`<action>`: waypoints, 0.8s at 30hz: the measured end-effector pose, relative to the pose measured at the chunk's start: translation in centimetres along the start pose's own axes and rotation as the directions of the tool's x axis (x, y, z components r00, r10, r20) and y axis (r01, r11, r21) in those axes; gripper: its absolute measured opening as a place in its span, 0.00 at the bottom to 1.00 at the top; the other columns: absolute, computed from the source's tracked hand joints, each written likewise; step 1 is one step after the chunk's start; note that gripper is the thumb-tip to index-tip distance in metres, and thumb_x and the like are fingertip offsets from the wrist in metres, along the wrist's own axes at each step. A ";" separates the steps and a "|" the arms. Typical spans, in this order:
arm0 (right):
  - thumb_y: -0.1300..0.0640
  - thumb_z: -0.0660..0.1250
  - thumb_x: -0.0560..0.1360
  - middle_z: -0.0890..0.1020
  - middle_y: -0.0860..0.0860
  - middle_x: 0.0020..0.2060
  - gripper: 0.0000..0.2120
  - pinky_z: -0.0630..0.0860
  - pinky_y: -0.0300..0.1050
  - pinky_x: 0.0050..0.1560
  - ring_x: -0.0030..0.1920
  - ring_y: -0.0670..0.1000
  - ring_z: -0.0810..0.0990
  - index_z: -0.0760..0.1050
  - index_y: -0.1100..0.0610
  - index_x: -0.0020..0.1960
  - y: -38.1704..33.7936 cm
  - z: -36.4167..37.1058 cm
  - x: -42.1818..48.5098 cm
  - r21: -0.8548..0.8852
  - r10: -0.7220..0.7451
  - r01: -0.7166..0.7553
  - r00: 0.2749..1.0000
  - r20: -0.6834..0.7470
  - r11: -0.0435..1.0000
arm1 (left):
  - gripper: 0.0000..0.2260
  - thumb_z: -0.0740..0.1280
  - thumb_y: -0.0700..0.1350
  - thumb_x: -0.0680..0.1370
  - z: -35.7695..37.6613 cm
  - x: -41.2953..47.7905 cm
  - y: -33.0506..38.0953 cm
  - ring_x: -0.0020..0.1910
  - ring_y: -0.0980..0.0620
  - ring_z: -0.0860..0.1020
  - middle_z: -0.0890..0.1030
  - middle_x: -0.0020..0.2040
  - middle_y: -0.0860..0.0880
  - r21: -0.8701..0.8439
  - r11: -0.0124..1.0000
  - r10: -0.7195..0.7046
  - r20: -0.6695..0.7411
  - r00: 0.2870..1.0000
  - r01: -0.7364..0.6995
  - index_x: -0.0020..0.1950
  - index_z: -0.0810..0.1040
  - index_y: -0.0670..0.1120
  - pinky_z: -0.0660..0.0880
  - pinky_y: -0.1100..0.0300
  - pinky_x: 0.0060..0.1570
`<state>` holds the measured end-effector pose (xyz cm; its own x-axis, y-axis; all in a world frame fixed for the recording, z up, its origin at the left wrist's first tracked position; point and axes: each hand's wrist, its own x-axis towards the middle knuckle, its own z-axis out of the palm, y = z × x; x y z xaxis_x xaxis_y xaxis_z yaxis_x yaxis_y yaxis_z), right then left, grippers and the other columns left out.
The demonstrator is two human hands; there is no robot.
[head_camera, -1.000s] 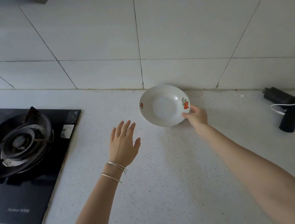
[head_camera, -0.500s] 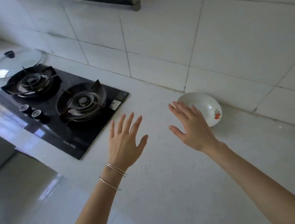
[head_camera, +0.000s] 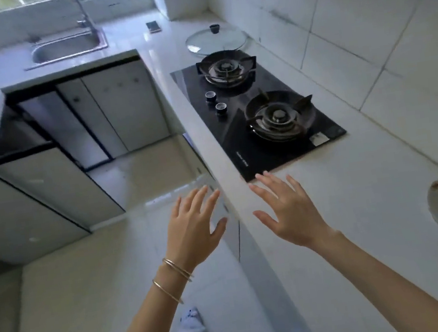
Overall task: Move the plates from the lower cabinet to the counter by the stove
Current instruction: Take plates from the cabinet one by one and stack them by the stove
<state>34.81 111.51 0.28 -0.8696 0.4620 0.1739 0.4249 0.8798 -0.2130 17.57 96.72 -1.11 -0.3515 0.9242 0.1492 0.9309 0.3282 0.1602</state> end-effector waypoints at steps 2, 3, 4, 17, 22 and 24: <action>0.42 0.53 0.76 0.70 0.53 0.69 0.26 0.62 0.62 0.68 0.71 0.53 0.65 0.67 0.54 0.69 -2.2 1.4 2.6 0.010 -0.059 0.059 0.998 0.022 0.998 | 0.25 0.55 0.59 0.77 -0.4 -1.1 -3.2 0.65 0.42 0.72 0.74 0.67 0.44 0.010 0.999 -0.053 -0.014 0.998 0.054 0.69 0.72 0.48 0.65 0.43 0.66; 0.42 0.53 0.76 0.70 0.53 0.69 0.26 0.62 0.63 0.68 0.71 0.53 0.64 0.67 0.53 0.70 -3.3 2.1 3.9 0.011 -0.085 0.085 0.996 0.031 0.996 | 0.25 0.55 0.59 0.76 -0.7 -1.5 -4.9 0.65 0.42 0.72 0.75 0.66 0.44 0.018 0.997 -0.075 -0.025 0.997 0.076 0.68 0.72 0.47 0.66 0.43 0.65; 0.42 0.53 0.76 0.71 0.53 0.69 0.26 0.63 0.63 0.68 0.71 0.53 0.65 0.67 0.53 0.70 -4.5 2.6 5.3 0.016 -0.107 0.106 0.994 0.036 0.994 | 0.25 0.56 0.59 0.76 -0.9 -1.9 -6.6 0.65 0.42 0.72 0.75 0.66 0.44 0.027 0.995 -0.095 -0.032 0.995 0.096 0.68 0.73 0.47 0.66 0.43 0.65; 0.45 0.55 0.76 0.72 0.53 0.67 0.25 0.64 0.57 0.68 0.70 0.52 0.67 0.69 0.55 0.69 -18.5 6.3 25.4 0.031 -0.297 0.300 0.952 -0.069 0.953 | 0.25 0.56 0.59 0.75 -6.7 1.7 -28.1 0.63 0.43 0.74 0.77 0.64 0.46 0.077 0.976 -0.191 -0.144 0.971 0.203 0.66 0.75 0.48 0.68 0.43 0.63; 0.47 0.56 0.76 0.74 0.53 0.66 0.24 0.65 0.55 0.68 0.69 0.52 0.69 0.70 0.55 0.68 -21.2 7.7 31.3 0.049 -0.328 0.333 0.940 -0.092 0.942 | 0.25 0.55 0.59 0.75 -7.2 3.9 -33.6 0.64 0.44 0.73 0.76 0.64 0.46 0.080 0.969 -0.218 -0.155 0.963 0.233 0.67 0.75 0.48 0.67 0.44 0.63; 0.47 0.56 0.76 0.74 0.53 0.66 0.23 0.65 0.55 0.68 0.69 0.52 0.69 0.70 0.55 0.68 -21.7 8.4 33.6 0.046 -0.348 0.353 0.934 -0.079 0.935 | 0.25 0.55 0.59 0.75 -7.1 5.1 -35.3 0.63 0.44 0.74 0.77 0.64 0.46 0.074 0.966 -0.232 -0.169 0.958 0.247 0.66 0.75 0.48 0.67 0.44 0.63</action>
<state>-5.70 107.00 2.63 -0.9405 0.1338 0.3124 0.0789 0.9801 -0.1821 -17.78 88.43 0.89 -0.5694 0.7761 0.2710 0.8199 0.5598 0.1197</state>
